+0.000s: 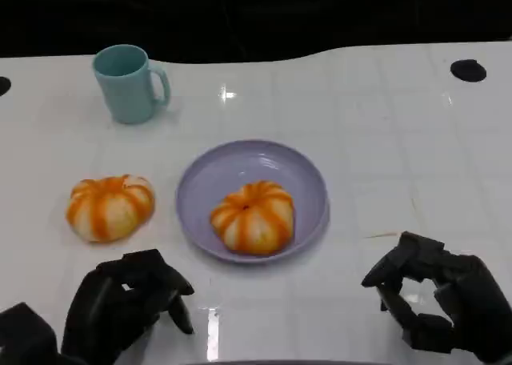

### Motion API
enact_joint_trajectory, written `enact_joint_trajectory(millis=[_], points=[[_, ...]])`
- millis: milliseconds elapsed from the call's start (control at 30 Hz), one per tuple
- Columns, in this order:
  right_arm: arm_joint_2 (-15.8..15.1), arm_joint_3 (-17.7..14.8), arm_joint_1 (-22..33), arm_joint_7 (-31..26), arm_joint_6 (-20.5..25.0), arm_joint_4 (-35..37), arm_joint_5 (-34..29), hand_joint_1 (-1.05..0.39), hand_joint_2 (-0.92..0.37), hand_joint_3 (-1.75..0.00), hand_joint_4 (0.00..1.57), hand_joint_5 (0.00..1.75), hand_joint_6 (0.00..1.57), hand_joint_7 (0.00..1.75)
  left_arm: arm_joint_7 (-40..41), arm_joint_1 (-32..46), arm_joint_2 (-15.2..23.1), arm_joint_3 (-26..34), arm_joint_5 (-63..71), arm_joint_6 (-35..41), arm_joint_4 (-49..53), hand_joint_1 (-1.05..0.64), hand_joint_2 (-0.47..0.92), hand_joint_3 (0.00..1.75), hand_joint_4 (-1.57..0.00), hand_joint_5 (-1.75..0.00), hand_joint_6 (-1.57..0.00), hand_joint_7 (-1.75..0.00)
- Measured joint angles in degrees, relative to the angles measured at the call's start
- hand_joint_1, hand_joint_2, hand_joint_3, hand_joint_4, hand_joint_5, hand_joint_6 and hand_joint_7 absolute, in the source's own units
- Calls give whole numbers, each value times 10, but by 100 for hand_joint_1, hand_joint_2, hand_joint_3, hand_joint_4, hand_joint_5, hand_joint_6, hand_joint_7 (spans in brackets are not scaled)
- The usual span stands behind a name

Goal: Grasp the bread from the table and place it into the plate.

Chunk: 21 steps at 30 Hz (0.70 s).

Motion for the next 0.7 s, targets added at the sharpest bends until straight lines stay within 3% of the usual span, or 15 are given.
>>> enact_joint_trajectory(millis=[300, 433, 700], points=[[2, -4, 7, 8, 12, -5, 5, -32, -65, -83, 69, 174, 73, 132, -4, 0, 0, 0, -3, 0, 0, -93, 92, 6, -114, -134, -121, -76], [2, -4, 7, 11, 12, -5, 5, -30, -66, -83, 74, 161, 81, 113, -4, 0, 1, 0, -3, 0, 0, -94, 92, 5, -114, -134, -121, -76], [3, -6, 7, 11, 11, 1, 5, -30, -63, -87, 76, 160, 77, 131, -4, -1, 1, 0, -1, 0, 10, -94, 92, 7, -115, -135, -122, -77]])
